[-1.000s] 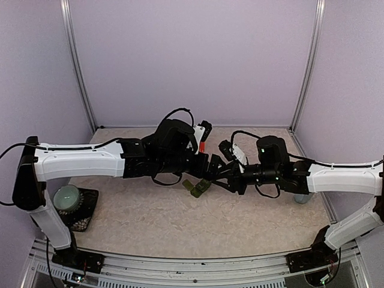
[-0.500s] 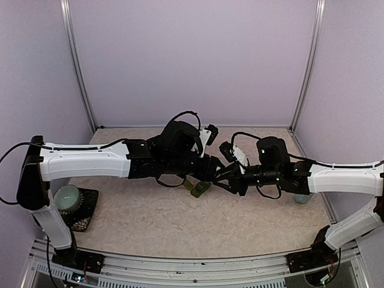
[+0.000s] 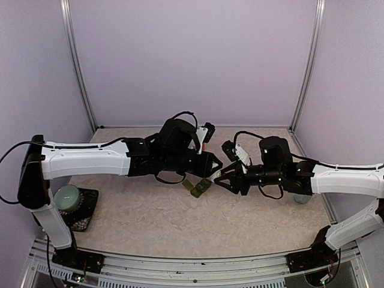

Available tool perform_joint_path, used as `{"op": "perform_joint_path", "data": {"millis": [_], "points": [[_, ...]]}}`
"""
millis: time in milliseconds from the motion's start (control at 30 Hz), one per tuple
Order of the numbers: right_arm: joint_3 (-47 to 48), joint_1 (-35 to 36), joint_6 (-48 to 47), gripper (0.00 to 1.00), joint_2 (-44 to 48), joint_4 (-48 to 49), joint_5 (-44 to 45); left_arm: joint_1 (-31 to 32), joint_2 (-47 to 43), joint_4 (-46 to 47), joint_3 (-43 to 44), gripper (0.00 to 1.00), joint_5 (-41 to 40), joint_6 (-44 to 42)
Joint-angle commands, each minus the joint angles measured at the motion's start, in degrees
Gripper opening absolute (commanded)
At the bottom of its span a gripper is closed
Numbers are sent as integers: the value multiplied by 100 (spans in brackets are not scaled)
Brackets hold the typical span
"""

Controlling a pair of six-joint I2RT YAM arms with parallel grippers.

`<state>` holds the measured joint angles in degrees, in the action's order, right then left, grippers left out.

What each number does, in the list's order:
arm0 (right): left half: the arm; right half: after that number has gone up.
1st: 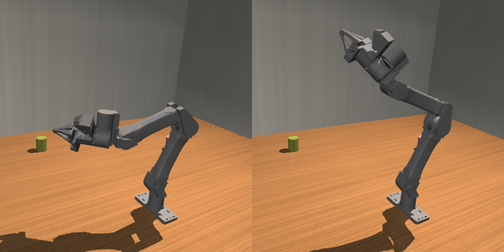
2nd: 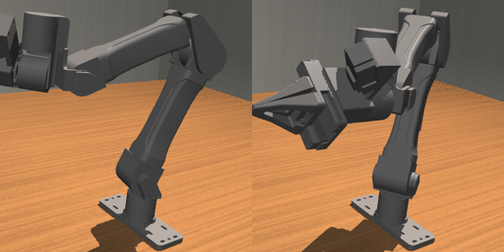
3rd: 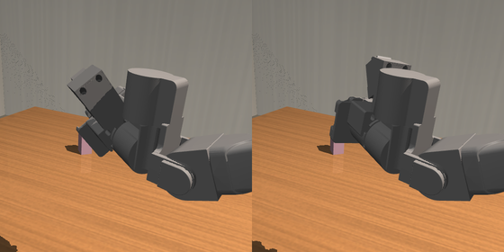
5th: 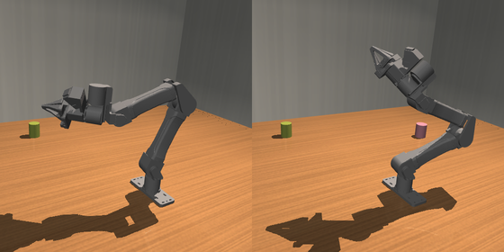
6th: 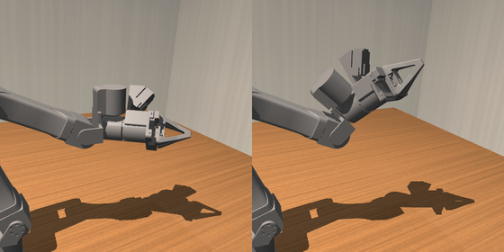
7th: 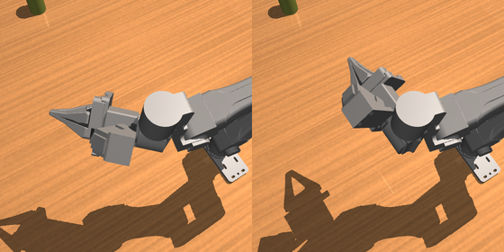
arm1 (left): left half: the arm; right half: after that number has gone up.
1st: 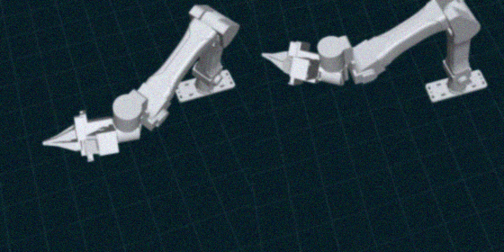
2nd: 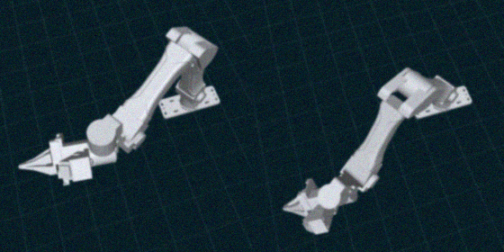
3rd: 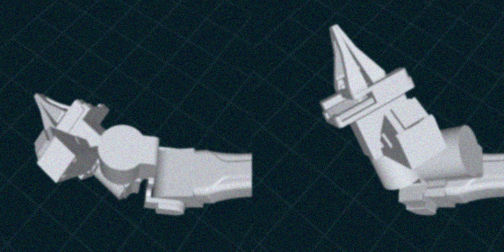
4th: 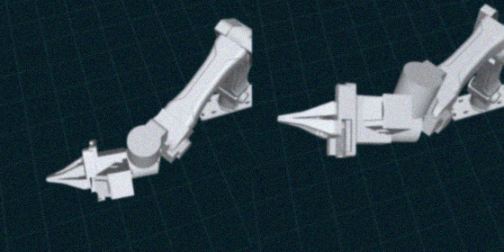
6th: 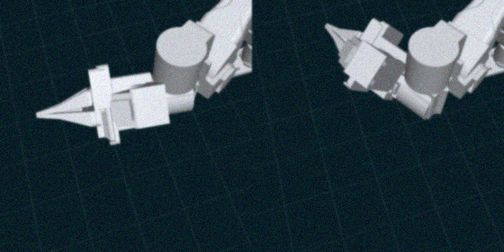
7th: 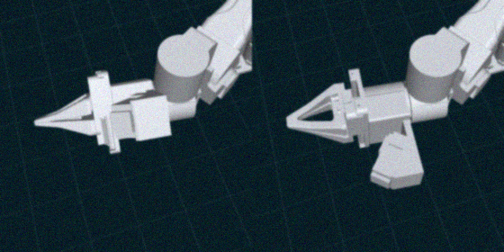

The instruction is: Sort the pills into containers

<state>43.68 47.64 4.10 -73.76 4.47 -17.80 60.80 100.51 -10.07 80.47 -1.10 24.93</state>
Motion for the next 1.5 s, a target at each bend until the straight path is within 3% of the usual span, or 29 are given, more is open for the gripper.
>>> {"op": "perform_joint_path", "data": {"millis": [0,133,233,300,600,1067,1467], "points": [[-171,72,-2,43,335,228,-74,-178,-128,456,-373,18,292,283],[-364,74,5,49,526,401,11,-326,-348,892,-739,12,549,603],[-606,78,-40,61,642,704,52,-415,-499,1235,-1013,7,657,895],[-800,79,-96,67,697,1066,82,-451,-599,1527,-1176,7,680,1098],[-1895,84,-331,76,884,3422,400,-346,-885,2306,-1541,7,616,1934],[-1607,447,-435,75,371,4171,902,15,-712,2752,-1486,8,248,2332],[-1422,448,-342,59,208,4088,895,64,-674,2712,-1444,8,116,2285]]}}
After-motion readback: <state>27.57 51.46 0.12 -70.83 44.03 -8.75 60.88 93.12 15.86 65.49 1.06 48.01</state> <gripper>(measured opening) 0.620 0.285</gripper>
